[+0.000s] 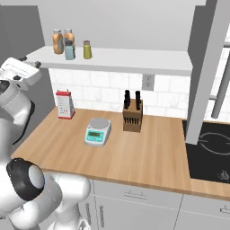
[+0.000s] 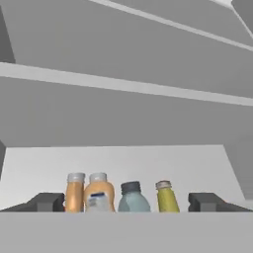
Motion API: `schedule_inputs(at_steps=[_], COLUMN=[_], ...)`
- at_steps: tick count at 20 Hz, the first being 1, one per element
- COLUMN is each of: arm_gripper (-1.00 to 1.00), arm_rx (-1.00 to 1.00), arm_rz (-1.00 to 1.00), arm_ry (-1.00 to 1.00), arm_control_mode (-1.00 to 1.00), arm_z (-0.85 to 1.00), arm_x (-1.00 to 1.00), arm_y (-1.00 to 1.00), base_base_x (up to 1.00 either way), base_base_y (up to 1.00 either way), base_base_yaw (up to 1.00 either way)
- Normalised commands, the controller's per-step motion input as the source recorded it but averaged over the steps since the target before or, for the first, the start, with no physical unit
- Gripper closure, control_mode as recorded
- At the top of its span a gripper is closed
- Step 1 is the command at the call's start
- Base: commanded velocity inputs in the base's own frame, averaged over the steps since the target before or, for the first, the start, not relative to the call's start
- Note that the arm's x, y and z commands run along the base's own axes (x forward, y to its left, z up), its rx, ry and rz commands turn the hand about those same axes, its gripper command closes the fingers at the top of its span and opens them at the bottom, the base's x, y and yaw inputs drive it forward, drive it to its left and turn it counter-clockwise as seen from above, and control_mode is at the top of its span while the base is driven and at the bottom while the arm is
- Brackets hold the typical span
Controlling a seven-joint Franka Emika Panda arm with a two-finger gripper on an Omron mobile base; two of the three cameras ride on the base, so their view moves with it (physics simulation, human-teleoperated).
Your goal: Put the shaker and condiment bottle from the counter next to their counterparts in the cabinet.
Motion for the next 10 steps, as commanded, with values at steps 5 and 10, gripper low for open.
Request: schedule_inputs(at_steps=[5,10], arm_gripper=[-1.0,-1.0], arm_rx=[0.0,0.0], arm_rz=[0.03,0.06], arm_ry=[-0.05,-0.02], arm_control_mode=[-1.0,-1.0], arm_z=[-0.44,-0.47], arm_x=[-1.0,-1.0], arm_y=[-0.59,-0.62], base_base_x=[0.0,0.0], base_base_y=[0.0,0.0], base_base_yaw=[0.0,0.0])
